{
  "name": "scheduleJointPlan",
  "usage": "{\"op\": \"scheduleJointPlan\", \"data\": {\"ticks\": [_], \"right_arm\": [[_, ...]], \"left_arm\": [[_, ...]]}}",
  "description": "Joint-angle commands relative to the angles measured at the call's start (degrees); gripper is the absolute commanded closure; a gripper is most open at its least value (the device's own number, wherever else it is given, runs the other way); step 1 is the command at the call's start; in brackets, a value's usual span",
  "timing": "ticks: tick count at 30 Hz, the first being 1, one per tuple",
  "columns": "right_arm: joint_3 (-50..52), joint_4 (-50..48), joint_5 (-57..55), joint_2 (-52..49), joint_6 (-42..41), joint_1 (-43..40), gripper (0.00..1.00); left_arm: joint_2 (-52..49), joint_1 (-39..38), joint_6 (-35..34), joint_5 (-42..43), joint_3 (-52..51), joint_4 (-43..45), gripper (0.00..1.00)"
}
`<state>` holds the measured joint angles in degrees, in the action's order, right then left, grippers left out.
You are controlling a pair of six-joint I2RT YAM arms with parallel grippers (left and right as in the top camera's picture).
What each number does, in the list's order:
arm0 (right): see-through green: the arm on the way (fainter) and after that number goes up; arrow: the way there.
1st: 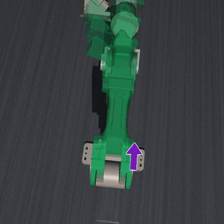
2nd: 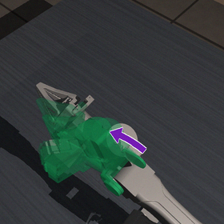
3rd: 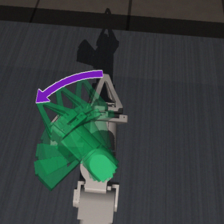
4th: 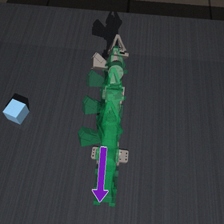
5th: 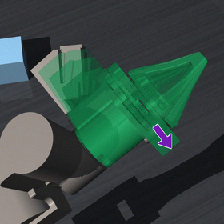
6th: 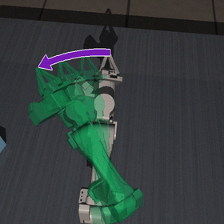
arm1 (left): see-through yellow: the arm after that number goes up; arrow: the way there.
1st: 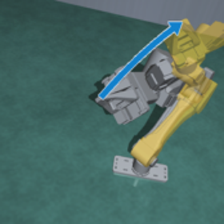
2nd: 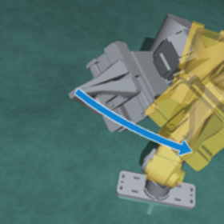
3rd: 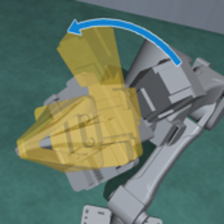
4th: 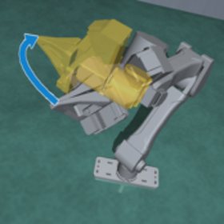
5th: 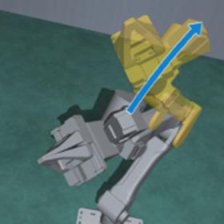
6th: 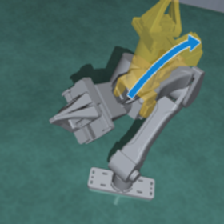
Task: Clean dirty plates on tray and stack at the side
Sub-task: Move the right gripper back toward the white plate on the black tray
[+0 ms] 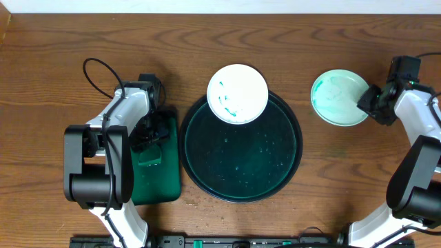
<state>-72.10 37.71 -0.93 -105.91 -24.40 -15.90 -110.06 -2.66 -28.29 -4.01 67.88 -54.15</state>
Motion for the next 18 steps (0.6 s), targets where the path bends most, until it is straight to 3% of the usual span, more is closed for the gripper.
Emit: {"op": "scheduleJointPlan", "data": {"ticks": [1, 7, 11, 14, 18], "right_arm": [[-5.4, 3.0, 2.1, 1.1, 5.4, 2.2, 0.58], [-15.1, 12.5, 2.1, 6.9, 16.9, 9.6, 0.53], [-18.5, 18.0, 2.5, 10.3, 24.3, 17.9, 0.43], [-18.6, 19.5, 2.0, 11.6, 24.9, 24.4, 0.51], [-18.6, 19.7, 2.1, 11.1, 23.2, 31.9, 0.54]], "left_arm": [[-1.2, 0.0, 0.2, 1.9, -0.6, 0.5, 0.38], [-1.2, 0.0, 0.2, 1.9, -0.6, 0.5, 0.38], [-1.2, 0.0, 0.2, 1.9, -0.6, 0.5, 0.38], [-1.2, 0.0, 0.2, 1.9, -0.6, 0.5, 0.38], [-1.2, 0.0, 0.2, 1.9, -0.6, 0.5, 0.38]]}}
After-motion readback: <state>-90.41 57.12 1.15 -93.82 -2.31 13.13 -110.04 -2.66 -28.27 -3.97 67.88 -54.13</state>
